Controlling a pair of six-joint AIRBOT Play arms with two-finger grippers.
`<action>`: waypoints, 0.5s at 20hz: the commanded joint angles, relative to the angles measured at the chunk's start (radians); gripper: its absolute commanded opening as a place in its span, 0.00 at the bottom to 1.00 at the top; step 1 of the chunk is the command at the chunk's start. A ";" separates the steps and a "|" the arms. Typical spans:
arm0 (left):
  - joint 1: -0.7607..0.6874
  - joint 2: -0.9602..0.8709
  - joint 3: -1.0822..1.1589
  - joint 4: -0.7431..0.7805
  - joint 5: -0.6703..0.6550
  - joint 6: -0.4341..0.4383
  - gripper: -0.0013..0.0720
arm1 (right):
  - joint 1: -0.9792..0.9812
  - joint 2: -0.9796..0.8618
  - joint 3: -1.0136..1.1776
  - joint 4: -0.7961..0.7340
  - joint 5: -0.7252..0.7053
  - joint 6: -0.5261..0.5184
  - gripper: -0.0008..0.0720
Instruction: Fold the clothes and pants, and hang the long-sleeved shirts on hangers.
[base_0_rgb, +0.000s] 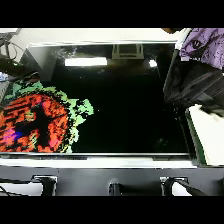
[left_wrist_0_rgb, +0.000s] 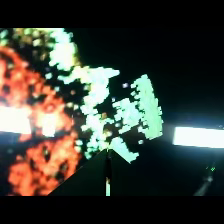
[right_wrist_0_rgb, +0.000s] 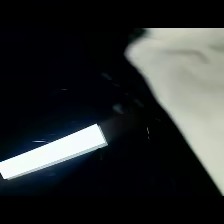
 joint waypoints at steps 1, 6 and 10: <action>-0.076 0.034 -0.058 0.081 0.032 0.097 0.04 | 0.293 0.002 0.029 0.094 0.148 -0.127 0.05; -0.107 0.251 -0.360 0.087 0.202 0.144 0.04 | 0.597 0.002 0.029 0.048 0.165 -0.127 0.05; -0.105 0.348 -0.452 0.089 0.249 0.190 0.04 | 0.652 0.002 0.029 0.048 0.176 -0.127 0.06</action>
